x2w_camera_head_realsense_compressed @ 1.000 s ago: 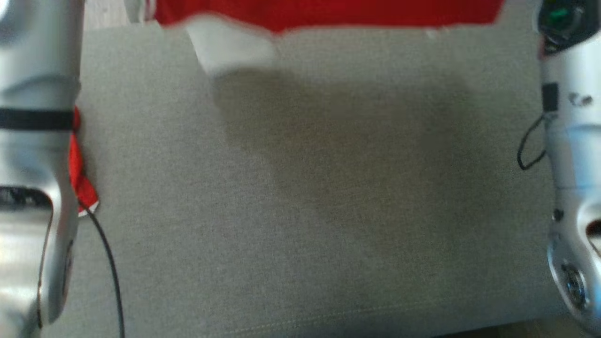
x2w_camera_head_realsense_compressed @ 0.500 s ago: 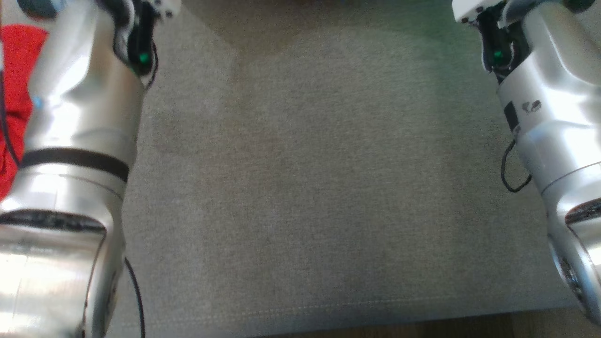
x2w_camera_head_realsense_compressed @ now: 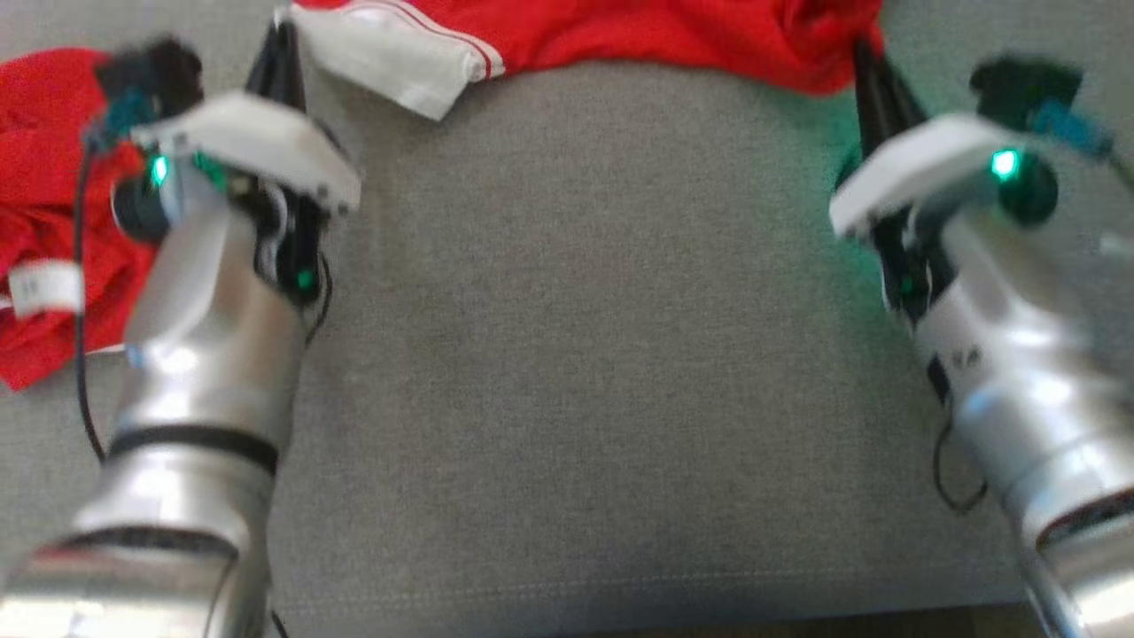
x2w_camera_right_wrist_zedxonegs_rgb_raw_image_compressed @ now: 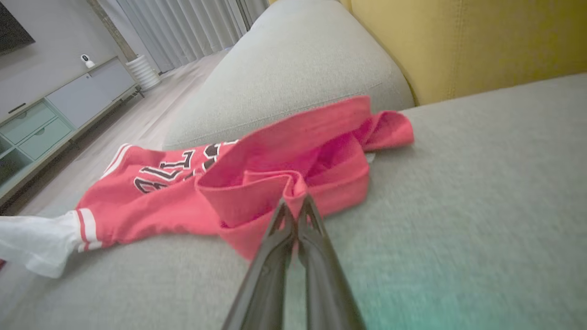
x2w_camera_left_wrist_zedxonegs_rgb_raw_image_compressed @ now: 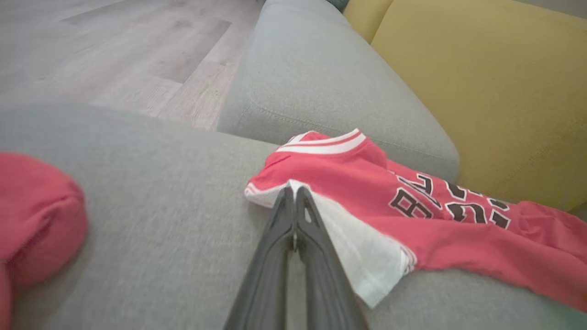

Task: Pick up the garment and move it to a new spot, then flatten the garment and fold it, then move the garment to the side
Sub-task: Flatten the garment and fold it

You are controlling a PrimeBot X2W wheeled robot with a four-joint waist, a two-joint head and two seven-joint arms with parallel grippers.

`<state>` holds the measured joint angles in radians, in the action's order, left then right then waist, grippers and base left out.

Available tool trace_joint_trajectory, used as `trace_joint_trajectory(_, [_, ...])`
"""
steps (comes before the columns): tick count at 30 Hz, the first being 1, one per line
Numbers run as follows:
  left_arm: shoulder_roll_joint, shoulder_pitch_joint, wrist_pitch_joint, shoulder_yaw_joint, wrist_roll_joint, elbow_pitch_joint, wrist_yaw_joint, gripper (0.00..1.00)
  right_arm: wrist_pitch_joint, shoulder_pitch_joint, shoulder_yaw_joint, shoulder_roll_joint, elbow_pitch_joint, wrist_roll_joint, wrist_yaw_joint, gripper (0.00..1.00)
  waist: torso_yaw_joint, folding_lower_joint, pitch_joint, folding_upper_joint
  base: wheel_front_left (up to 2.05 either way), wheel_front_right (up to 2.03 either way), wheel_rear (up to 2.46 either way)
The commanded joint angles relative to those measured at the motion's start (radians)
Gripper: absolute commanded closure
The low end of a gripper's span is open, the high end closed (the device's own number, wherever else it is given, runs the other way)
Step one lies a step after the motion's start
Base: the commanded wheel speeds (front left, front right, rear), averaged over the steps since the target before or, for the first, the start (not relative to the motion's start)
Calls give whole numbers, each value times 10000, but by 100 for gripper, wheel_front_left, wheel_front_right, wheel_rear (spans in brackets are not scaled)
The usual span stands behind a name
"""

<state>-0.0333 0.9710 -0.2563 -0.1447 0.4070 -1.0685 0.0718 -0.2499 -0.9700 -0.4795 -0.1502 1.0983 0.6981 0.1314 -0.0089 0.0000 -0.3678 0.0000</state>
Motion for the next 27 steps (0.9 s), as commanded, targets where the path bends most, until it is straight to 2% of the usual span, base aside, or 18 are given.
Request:
trace_joint_trajectory(1, [-347,-207,-54,332,78,554,42,100,-114,294,-54,-13,-430,-5,-7,100,-23,0,284,0,0,0,0])
trace_joint_trajectory(9, [-281,-4023,-54,771,-128,2848,43,100,-116,3425,700,-263,-1691,-85,-7,100,-36,0,1393,0,0,0,0])
trace_joint_trajectory(13, [-339,-5961,-50,683,-302,4070,-136,100,-117,4850,1272,-441,-2383,-214,-7,100,-56,0,1904,0,0,0,0])
trace_joint_trajectory(16, [-473,-7369,265,666,-315,5297,-351,100,69,5764,1610,-558,-2851,-399,-7,100,-34,0,2267,0,0,0,0])
trace_joint_trajectory(22, [-557,-10347,1527,863,-140,8554,-1223,100,1160,7549,2653,-708,-4266,-956,-7,100,6,0,2934,0,0,0,0])
trace_joint_trajectory(23, [-557,-10347,1527,863,-140,8554,-1223,100,1160,7549,2653,-708,-4266,-956,-7,100,6,0,2934,0,0,0,0])
trace_joint_trajectory(27, [-567,-11795,2490,731,-165,10585,-1670,100,2142,8843,3654,-601,-5621,-1454,-7,100,107,0,3118,0,0,0,0])
